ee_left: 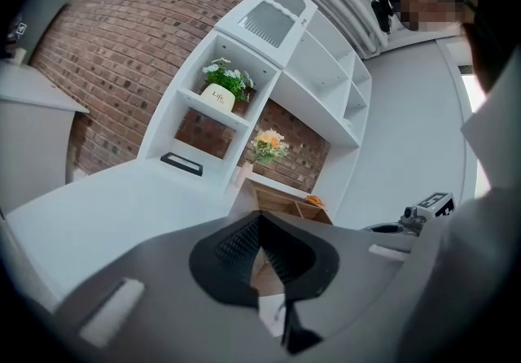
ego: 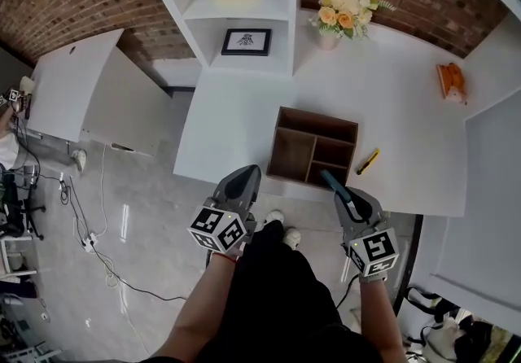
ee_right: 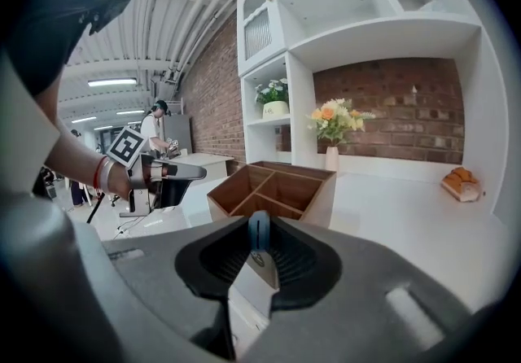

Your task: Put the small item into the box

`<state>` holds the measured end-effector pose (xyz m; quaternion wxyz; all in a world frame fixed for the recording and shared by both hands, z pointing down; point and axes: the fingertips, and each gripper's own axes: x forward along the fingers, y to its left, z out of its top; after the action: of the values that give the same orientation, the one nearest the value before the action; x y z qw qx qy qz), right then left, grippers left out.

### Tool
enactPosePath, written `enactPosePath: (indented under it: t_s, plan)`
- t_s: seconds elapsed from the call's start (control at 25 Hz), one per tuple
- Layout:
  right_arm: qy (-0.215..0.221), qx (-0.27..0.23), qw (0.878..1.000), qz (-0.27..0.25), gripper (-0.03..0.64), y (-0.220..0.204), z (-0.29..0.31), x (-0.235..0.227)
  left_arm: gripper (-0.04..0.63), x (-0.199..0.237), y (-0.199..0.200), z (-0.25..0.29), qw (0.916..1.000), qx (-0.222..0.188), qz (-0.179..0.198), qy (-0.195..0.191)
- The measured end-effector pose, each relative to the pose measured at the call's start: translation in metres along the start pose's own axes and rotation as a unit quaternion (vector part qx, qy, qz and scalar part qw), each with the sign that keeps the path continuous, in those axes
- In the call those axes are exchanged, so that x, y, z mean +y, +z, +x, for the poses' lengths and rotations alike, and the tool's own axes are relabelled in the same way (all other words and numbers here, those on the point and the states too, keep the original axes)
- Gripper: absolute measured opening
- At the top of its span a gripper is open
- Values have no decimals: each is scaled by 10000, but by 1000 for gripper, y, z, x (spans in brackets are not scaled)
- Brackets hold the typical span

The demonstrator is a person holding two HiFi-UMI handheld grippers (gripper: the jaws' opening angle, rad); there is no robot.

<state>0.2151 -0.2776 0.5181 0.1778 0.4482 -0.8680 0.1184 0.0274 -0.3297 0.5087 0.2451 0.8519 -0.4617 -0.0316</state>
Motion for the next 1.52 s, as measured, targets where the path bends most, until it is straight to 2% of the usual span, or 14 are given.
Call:
enactPosePath:
  t_s: [0.36, 1.24, 1.52]
  plan:
    - [-48, 265, 9996, 126, 69, -6, 14, -4, 3, 21, 7, 12, 9999, -27, -106, 93]
    - [-115, 397, 9990, -162, 72, -5, 22, -5, 3, 34, 1, 14, 9996, 94, -203, 144]
    - [-120, 316, 9994, -52, 71, -3, 23, -7, 3, 35, -3, 11, 9996, 145, -194, 174]
